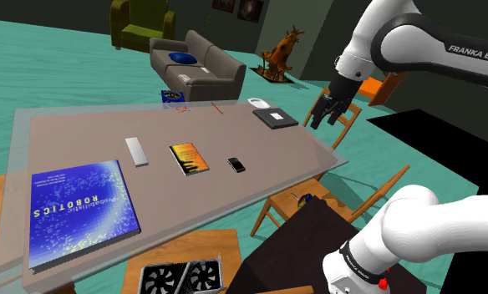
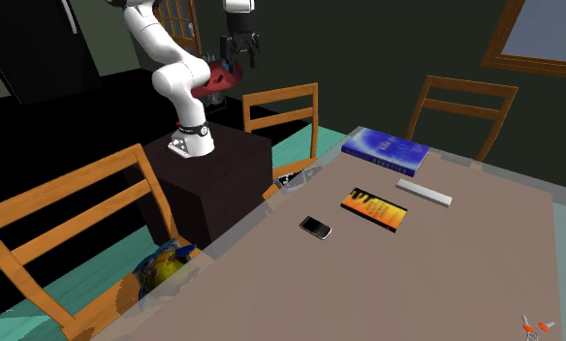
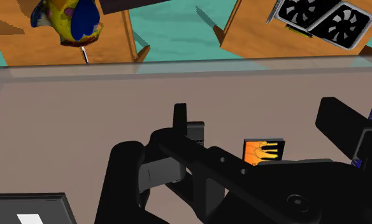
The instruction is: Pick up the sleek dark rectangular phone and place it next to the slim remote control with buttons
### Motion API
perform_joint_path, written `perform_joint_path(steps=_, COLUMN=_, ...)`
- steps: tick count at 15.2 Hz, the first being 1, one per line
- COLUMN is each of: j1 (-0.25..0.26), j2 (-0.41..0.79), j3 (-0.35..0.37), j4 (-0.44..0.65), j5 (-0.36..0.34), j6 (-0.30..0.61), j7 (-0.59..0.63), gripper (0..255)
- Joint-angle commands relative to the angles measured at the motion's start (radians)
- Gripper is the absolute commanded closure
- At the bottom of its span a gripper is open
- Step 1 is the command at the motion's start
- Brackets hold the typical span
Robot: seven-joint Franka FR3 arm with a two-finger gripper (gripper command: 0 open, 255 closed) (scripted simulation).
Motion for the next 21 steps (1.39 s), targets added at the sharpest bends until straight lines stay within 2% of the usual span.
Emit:
perform_joint_path(steps=1, j1=0.000, j2=0.000, j3=0.000, j4=0.000, j5=0.000, j6=0.000, j7=0.000, gripper=0)
perform_joint_path(steps=11, j1=-0.001, j2=0.265, j3=-0.054, j4=-0.084, j5=-0.028, j6=0.357, j7=-0.057, gripper=0)
perform_joint_path(steps=21, j1=0.003, j2=0.636, j3=-0.096, j4=-0.019, j5=-0.012, j6=0.671, j7=-0.127, gripper=0)
